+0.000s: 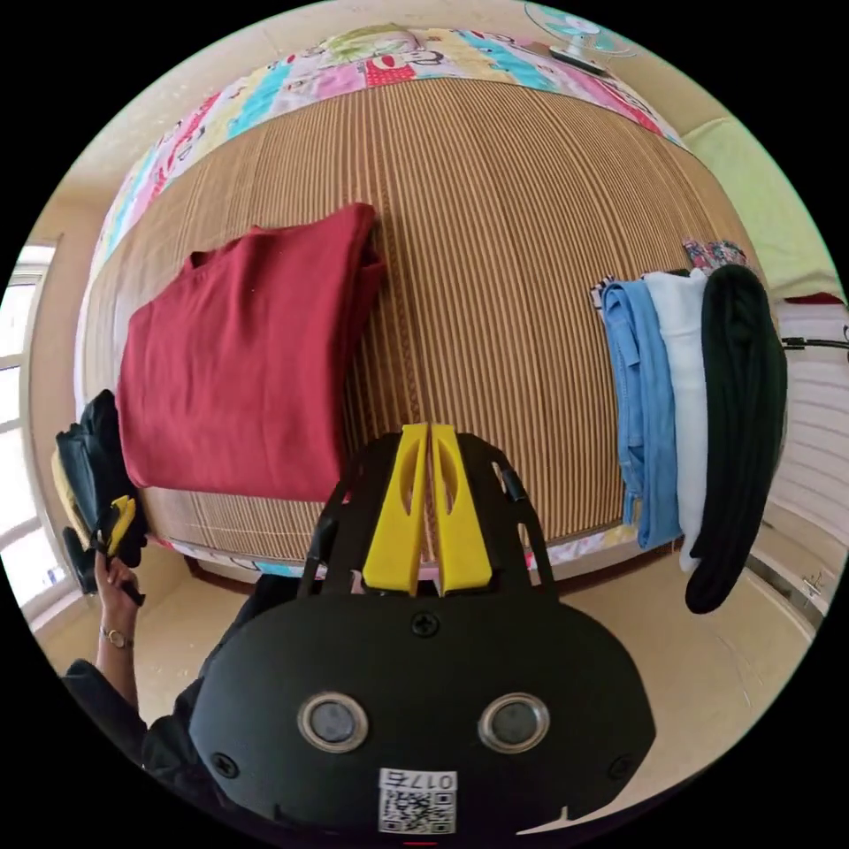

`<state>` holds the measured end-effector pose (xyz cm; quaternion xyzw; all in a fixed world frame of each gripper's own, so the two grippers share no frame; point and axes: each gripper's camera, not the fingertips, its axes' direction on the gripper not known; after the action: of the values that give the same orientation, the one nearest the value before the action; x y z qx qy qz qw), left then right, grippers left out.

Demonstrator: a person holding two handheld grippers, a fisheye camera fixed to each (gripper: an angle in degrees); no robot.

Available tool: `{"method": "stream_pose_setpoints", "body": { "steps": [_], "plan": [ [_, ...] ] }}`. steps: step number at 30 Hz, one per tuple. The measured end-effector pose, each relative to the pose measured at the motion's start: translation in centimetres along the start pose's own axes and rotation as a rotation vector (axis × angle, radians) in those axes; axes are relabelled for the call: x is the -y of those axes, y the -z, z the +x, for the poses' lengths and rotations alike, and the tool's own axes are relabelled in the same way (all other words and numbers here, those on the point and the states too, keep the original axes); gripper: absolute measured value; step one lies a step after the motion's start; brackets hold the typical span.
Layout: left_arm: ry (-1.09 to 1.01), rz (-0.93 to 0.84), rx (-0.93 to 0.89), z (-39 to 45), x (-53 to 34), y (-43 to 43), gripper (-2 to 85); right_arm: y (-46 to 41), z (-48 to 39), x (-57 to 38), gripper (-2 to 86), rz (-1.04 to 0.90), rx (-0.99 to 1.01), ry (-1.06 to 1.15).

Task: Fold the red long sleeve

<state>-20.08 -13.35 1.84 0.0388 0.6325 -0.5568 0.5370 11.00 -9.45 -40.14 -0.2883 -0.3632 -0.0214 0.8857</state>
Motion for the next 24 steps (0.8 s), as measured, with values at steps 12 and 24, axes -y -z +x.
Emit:
{"method": "stream_pose_setpoints", "body": {
  "steps": [12, 24],
  "plan": [
    [0.015, 0.179, -0.518, 1.6, 1.8, -6.9, 5.3, -3.3, -12.4, 2.7, 0.7, -0.147, 0.08, 0.381],
    [-0.926, -0.518, -0.286, 28.5, -12.9, -21.0, 7.7, 13.5, 11.3, -8.7, 2.8, -0.255, 0.453, -0.006]
  ]
}}
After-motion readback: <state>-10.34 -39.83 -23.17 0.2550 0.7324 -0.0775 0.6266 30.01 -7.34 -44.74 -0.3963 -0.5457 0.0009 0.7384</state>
